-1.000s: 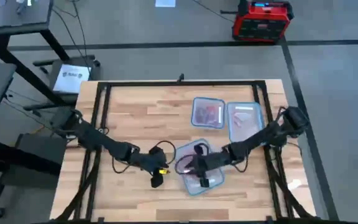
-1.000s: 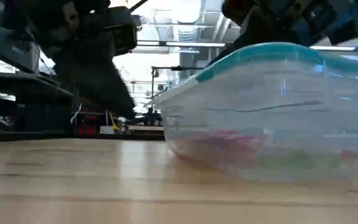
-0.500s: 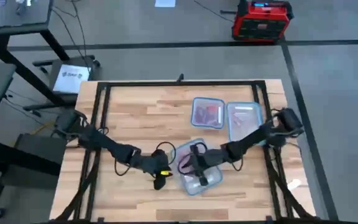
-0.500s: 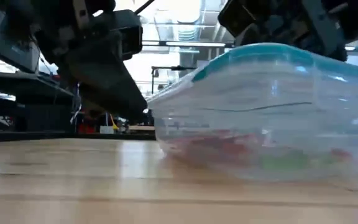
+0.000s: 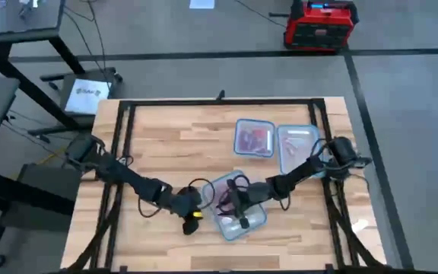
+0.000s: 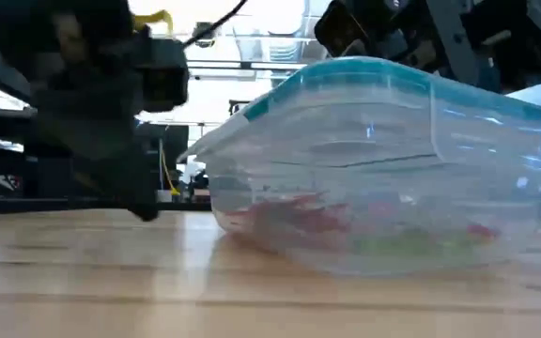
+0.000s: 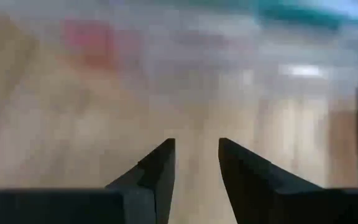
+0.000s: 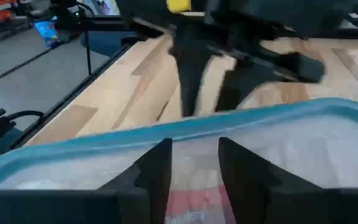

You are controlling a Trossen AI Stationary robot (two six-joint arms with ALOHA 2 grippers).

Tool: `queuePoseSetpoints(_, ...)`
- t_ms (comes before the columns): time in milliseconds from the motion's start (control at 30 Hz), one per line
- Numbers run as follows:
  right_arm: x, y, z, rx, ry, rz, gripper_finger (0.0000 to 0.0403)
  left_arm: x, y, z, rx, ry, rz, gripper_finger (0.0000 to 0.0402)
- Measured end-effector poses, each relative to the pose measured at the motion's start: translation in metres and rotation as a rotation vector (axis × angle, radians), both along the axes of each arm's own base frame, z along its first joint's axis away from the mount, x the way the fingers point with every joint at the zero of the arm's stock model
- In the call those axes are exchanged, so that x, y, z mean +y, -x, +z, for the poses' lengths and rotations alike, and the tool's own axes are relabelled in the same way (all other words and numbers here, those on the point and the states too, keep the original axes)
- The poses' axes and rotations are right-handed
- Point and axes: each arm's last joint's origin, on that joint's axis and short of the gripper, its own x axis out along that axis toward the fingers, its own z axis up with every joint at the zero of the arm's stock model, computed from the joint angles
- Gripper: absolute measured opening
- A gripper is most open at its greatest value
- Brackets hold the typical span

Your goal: Sort candy

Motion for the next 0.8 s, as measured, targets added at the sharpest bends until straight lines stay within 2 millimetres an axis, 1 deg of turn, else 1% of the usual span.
queuePoseSetpoints(100, 0.0, 0.0, 0.0, 0.004, 0.001, 0.0, 0.012, -0.008, 0.002, 0.015, -0.052, 0.004, 0.008, 0.0109)
queuePoseSetpoints(167, 0.0, 0.0, 0.0, 0.004, 0.001, 0.0, 0.012, -0.012, 0.0, 0.027, -0.123, -0.043, 0.03, 0.0109)
queuePoseSetpoints(233, 0.0, 0.0, -0.001, 0.006, 0.001, 0.0, 0.012, -0.012, -0.003, 0.034, -0.167, -0.103, 0.047, 0.0109)
queuePoseSetpoints(300, -0.001, 0.0, -0.001, 0.006, 0.0, -0.001, 0.012, -0.008, -0.006, 0.03, -0.159, -0.132, 0.051, 0.0109)
queuePoseSetpoints(433, -0.002, 0.0, -0.001, 0.007, -0.002, -0.004, 0.012, 0.001, -0.014, 0.014, -0.105, -0.141, 0.054, 0.0109)
queuePoseSetpoints(567, -0.002, -0.001, -0.001, 0.018, 0.002, -0.004, 0.012, 0.007, -0.023, -0.001, -0.098, -0.176, 0.071, 0.0109)
queuePoseSetpoints(667, -0.001, -0.004, -0.001, 0.049, 0.007, -0.006, 0.012, 0.013, -0.027, -0.001, -0.135, -0.199, 0.088, 0.0109)
queuePoseSetpoints(800, -0.001, -0.007, 0.002, 0.04, 0.023, -0.002, 0.0118, 0.022, -0.032, -0.001, -0.141, -0.198, 0.108, 0.0109)
